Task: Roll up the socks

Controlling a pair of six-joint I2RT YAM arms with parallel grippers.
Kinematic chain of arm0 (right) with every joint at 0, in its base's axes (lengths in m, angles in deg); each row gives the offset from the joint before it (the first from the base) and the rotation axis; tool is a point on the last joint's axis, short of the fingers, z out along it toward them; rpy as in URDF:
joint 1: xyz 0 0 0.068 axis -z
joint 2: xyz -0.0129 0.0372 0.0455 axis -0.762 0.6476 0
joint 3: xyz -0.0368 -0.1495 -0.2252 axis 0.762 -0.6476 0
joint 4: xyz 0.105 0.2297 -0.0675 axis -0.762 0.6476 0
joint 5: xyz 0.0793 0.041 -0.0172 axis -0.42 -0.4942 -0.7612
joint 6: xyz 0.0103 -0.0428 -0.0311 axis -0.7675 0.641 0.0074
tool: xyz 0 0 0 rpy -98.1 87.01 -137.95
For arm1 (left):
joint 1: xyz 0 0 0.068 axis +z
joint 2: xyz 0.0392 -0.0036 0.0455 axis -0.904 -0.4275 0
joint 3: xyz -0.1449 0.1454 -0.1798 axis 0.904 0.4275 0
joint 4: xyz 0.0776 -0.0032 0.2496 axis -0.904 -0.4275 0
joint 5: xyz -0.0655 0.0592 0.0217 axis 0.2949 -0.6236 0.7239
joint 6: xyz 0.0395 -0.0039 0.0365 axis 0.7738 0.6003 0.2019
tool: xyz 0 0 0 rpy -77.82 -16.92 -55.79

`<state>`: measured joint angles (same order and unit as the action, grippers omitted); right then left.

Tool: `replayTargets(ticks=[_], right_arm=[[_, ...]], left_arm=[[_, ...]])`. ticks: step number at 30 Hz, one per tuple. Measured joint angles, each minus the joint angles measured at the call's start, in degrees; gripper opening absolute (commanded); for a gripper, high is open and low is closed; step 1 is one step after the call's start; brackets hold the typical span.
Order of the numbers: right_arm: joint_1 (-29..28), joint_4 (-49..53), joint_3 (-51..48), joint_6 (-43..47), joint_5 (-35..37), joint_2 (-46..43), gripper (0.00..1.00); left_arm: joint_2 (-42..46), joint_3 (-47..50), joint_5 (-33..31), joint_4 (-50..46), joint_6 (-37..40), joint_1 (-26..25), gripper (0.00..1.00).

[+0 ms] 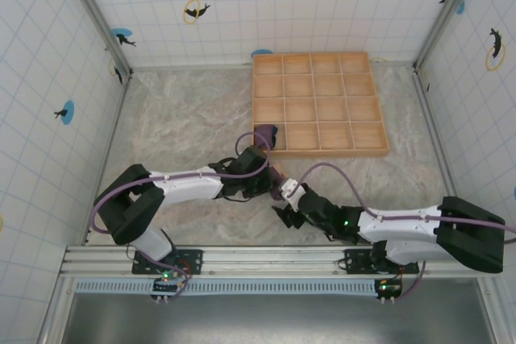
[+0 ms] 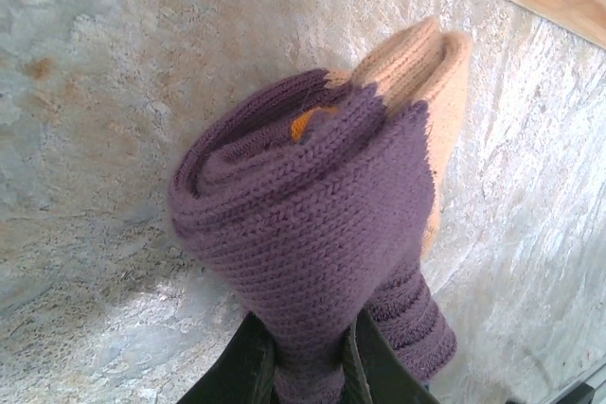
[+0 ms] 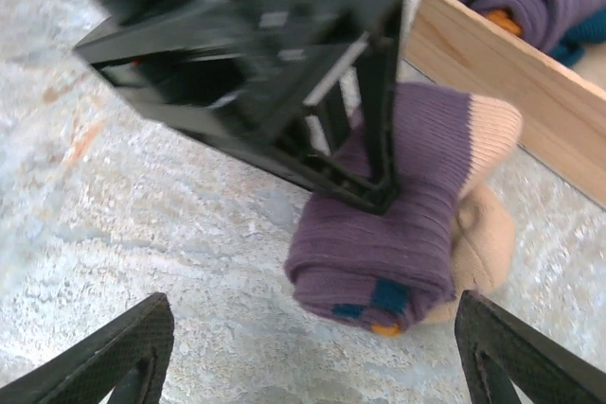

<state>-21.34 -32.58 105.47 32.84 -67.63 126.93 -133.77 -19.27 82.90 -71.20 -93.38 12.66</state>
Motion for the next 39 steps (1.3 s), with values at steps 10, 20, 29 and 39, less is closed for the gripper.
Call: replayTargets(ticks=[10,20,29,39], right_arm=[[-2.60,-12.92,0.00,10.82,8.02,10.97,0.66],[-2.80,-21.07,0.00,12.52,11.96,20.87,0.60],[-2.89,-24.52,0.42,10.58,15.54,24.52,0.22],[0.96,-22.32,0.44,2.43,9.11,21.92,0.02]], left_arm=[[0.11,-0.07,1.53,-1.01,-0.04,0.00,0.00],[0.11,-0.17,1.90,-1.20,-0.07,0.00,0.00],[0.24,-0.17,1.44,-1.42,-0.55,0.39,0.13],[2.71,0.09,-0.15,-2.45,-1.57,0.87,0.71]])
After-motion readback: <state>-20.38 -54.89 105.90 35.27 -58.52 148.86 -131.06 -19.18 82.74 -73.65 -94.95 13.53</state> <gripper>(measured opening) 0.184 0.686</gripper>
